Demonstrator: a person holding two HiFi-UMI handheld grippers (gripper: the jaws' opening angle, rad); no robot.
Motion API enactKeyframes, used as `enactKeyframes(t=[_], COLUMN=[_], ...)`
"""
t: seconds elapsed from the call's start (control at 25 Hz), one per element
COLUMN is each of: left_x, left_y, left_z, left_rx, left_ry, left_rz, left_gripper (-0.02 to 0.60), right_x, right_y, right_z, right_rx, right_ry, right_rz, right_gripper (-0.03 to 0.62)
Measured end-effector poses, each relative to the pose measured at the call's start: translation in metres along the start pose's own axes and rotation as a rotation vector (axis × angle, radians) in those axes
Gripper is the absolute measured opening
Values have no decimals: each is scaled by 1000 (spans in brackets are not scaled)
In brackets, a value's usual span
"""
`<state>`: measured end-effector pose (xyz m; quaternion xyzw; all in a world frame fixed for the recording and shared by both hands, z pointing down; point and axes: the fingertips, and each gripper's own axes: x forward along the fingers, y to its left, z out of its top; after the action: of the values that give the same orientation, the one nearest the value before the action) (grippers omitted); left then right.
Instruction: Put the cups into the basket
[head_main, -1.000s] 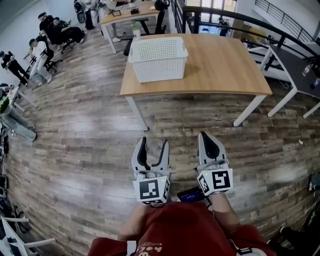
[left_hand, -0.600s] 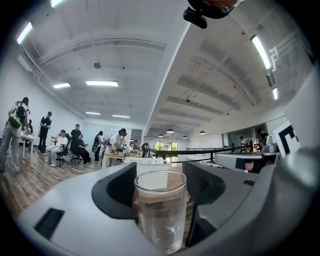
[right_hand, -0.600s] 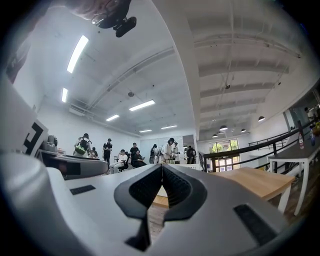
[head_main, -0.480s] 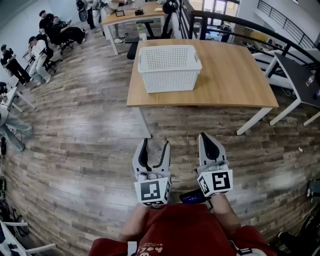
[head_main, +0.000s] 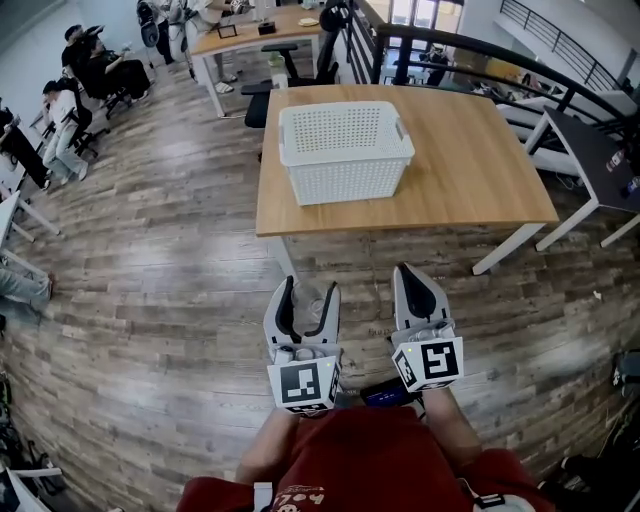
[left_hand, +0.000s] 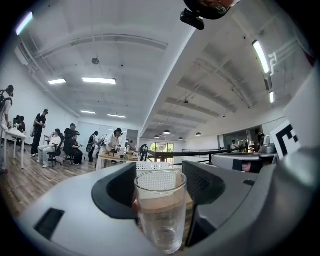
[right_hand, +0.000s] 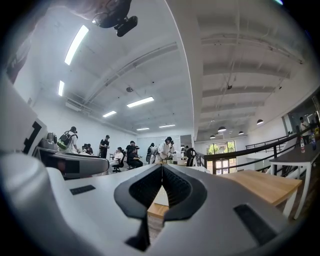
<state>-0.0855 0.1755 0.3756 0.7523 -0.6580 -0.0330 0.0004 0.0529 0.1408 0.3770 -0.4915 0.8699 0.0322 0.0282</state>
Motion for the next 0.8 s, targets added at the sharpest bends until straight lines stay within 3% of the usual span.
enactKeyframes(t=[0.48,0.8], left_x=[45,91], left_y=[21,10], left_z=[1,1], left_rx=[-12,-19], left_ry=[-2,-4], left_rz=[-71,-83], left_gripper=[291,291], right_x=[37,64], right_y=[-9,-47], right_z=[-2,-7], right_rx=[-11,8], right_ry=[-1,-12], right_rz=[-67,-85], right_gripper=[11,11])
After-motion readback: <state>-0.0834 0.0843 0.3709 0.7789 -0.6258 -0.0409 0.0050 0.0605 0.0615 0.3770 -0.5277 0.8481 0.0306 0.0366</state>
